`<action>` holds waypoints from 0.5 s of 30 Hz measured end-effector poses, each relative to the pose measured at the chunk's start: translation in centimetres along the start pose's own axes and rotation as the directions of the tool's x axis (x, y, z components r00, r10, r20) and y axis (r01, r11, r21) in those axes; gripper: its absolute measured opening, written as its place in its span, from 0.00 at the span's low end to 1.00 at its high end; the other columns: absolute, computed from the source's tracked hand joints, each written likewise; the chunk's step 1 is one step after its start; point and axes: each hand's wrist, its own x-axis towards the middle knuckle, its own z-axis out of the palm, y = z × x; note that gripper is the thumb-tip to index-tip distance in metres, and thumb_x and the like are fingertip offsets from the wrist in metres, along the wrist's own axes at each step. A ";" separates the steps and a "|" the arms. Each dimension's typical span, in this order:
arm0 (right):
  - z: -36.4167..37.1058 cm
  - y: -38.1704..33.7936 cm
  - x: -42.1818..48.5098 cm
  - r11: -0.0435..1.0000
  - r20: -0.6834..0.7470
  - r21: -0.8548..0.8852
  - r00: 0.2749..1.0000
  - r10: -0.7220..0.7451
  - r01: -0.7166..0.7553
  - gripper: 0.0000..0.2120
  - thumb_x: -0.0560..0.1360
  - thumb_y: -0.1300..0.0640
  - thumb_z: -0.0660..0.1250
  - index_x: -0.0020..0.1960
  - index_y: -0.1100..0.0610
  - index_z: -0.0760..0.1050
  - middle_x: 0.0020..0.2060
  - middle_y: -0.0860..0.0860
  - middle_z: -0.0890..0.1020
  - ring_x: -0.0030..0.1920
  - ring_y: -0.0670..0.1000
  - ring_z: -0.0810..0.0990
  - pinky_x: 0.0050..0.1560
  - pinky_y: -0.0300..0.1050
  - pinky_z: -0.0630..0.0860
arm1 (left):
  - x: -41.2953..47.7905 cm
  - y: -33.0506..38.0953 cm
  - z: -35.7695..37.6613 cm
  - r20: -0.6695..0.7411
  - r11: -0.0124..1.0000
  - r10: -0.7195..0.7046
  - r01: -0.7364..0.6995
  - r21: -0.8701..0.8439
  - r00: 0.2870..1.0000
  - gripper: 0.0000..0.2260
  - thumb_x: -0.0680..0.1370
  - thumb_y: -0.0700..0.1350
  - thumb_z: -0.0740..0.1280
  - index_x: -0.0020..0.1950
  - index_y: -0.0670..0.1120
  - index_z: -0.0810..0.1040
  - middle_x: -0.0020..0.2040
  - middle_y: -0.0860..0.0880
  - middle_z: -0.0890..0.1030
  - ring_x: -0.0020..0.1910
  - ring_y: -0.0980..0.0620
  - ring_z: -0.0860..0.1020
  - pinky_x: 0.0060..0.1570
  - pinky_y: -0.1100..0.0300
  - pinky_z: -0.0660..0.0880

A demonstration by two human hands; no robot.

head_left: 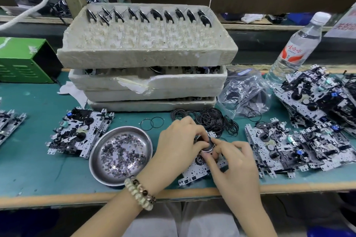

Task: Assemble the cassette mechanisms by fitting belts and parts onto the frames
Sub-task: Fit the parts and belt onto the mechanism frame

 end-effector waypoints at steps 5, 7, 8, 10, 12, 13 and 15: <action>-0.1 -0.9 -1.6 0.999 0.078 0.033 0.997 -0.017 0.015 0.12 0.73 0.43 0.67 0.41 0.52 0.75 0.59 0.45 0.75 0.57 0.51 0.67 0.58 0.47 0.67 | 0.7 -0.9 -0.1 0.032 0.993 -0.047 0.051 -0.111 0.998 0.03 0.72 0.61 0.74 0.44 0.64 0.84 0.49 0.61 0.75 0.52 0.56 0.69 0.50 0.56 0.70; 0.4 -1.9 -2.2 0.996 0.088 0.070 0.994 -0.061 0.055 0.12 0.74 0.44 0.67 0.43 0.52 0.75 0.59 0.45 0.75 0.57 0.50 0.67 0.56 0.48 0.68 | 0.9 -1.1 -0.4 0.057 0.989 -0.049 0.056 -0.138 0.997 0.03 0.71 0.61 0.75 0.42 0.65 0.84 0.49 0.61 0.75 0.52 0.56 0.68 0.50 0.55 0.70; 0.6 -2.3 -2.4 0.994 0.094 0.081 0.992 -0.084 0.077 0.11 0.74 0.45 0.67 0.43 0.53 0.75 0.57 0.45 0.75 0.56 0.51 0.68 0.55 0.49 0.69 | 1.0 -1.2 -0.6 0.071 0.988 -0.052 0.062 -0.143 0.996 0.03 0.71 0.61 0.75 0.41 0.65 0.83 0.49 0.61 0.76 0.53 0.56 0.68 0.51 0.55 0.70; 0.9 -2.8 -2.6 0.990 0.098 0.079 0.987 -0.125 0.117 0.11 0.74 0.46 0.67 0.44 0.54 0.75 0.53 0.44 0.77 0.53 0.51 0.70 0.53 0.50 0.70 | 1.1 -1.1 -0.7 0.088 0.988 -0.056 0.068 -0.138 0.995 0.05 0.71 0.60 0.76 0.37 0.67 0.81 0.49 0.61 0.76 0.53 0.55 0.69 0.50 0.56 0.69; 0.9 -2.9 -2.7 0.984 0.094 0.018 0.979 -0.180 0.179 0.11 0.74 0.46 0.66 0.44 0.54 0.77 0.51 0.44 0.78 0.52 0.53 0.72 0.52 0.49 0.68 | 1.2 -1.1 -0.7 0.089 0.988 -0.055 0.067 -0.138 0.994 0.08 0.71 0.59 0.76 0.35 0.68 0.79 0.49 0.61 0.77 0.53 0.55 0.69 0.49 0.56 0.68; 0.9 -2.9 -2.8 0.975 0.101 -0.026 0.971 -0.215 0.219 0.12 0.75 0.46 0.65 0.45 0.55 0.78 0.52 0.45 0.80 0.52 0.54 0.73 0.52 0.49 0.68 | 1.2 -1.0 -0.7 0.087 0.988 -0.055 0.067 -0.140 0.995 0.08 0.71 0.59 0.76 0.35 0.68 0.79 0.49 0.61 0.77 0.53 0.55 0.69 0.49 0.56 0.68; 0.7 -2.5 -2.8 0.952 0.120 -0.094 0.953 -0.278 0.290 0.15 0.76 0.46 0.64 0.47 0.57 0.80 0.54 0.48 0.81 0.53 0.56 0.74 0.53 0.49 0.68 | 1.1 -1.0 -0.7 0.084 0.987 -0.057 0.069 -0.148 0.995 0.05 0.71 0.59 0.76 0.37 0.67 0.81 0.49 0.61 0.77 0.54 0.55 0.69 0.50 0.55 0.69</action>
